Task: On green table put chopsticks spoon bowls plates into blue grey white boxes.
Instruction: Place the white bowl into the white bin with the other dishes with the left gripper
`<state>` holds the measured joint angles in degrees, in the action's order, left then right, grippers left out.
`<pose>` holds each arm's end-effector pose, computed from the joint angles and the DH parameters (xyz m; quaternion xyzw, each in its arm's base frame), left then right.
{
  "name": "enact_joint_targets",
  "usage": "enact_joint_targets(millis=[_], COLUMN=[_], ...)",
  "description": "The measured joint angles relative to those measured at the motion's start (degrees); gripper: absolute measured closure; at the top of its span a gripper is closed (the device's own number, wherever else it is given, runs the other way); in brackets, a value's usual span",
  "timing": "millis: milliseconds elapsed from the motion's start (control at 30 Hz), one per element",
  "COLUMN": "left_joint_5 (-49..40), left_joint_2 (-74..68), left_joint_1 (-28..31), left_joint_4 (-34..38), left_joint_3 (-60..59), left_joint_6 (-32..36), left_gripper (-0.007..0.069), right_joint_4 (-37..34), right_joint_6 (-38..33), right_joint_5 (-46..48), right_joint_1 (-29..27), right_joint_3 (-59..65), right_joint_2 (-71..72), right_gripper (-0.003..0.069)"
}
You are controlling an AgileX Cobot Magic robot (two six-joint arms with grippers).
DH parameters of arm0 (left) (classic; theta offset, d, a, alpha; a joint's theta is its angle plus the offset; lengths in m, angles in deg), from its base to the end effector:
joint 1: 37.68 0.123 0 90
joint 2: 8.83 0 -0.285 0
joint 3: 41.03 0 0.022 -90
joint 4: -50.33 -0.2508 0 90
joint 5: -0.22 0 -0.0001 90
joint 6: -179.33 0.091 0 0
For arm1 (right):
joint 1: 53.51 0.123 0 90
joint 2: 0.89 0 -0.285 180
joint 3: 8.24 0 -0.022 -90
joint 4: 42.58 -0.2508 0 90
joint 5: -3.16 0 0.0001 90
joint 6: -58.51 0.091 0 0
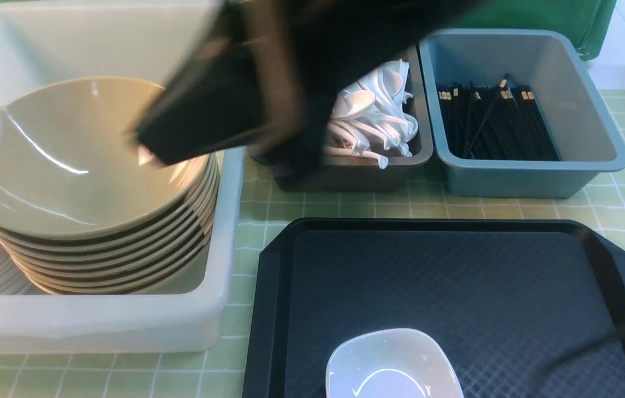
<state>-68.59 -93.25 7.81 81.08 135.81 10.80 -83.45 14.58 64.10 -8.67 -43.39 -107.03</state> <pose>0.2117 0.1534 0.3677 -0.3174 0.8899 -0.1359 0.2981 0.2260 0.2982 0.4567 -0.5768 0.6330 0.3508 0.3789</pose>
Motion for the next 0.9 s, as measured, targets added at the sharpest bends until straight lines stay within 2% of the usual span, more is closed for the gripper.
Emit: enact_joint_targets(millis=[167, 433, 600, 800, 900], left_joint_5=[1.67, 3.7, 4.02, 3.2, 2.37], left_joint_2=[-3.6, -10.25, -11.53, -11.53, -11.48], left_joint_1=[0.25, -5.87, -10.04, -14.19, -16.59], left_joint_4=[-3.89, -12.33, -20.2, -29.6, -33.66], left_joint_3=[-0.21, -0.21, -0.21, -0.21, -0.21], left_joint_6=[-3.42, -9.91, -17.44, -24.78, -27.78], left_gripper=[0.061, 0.061, 0.06, 0.0489, 0.0371], right_joint_4=[1.12, 1.42, 1.53, 1.53, 1.64], right_joint_6=[2.75, 3.52, 4.82, 5.23, 6.36], right_joint_5=[-0.48, 1.65, 4.07, 5.23, 5.67], right_joint_1=[0.65, 0.65, 0.65, 0.59, -0.01], right_joint_3=[-2.02, -2.43, -2.43, -2.43, -2.43], right_joint_2=[-2.62, -2.62, -2.62, -2.62, -2.32], right_gripper=[0.0636, 0.0636, 0.0634, 0.0631, 0.0624])
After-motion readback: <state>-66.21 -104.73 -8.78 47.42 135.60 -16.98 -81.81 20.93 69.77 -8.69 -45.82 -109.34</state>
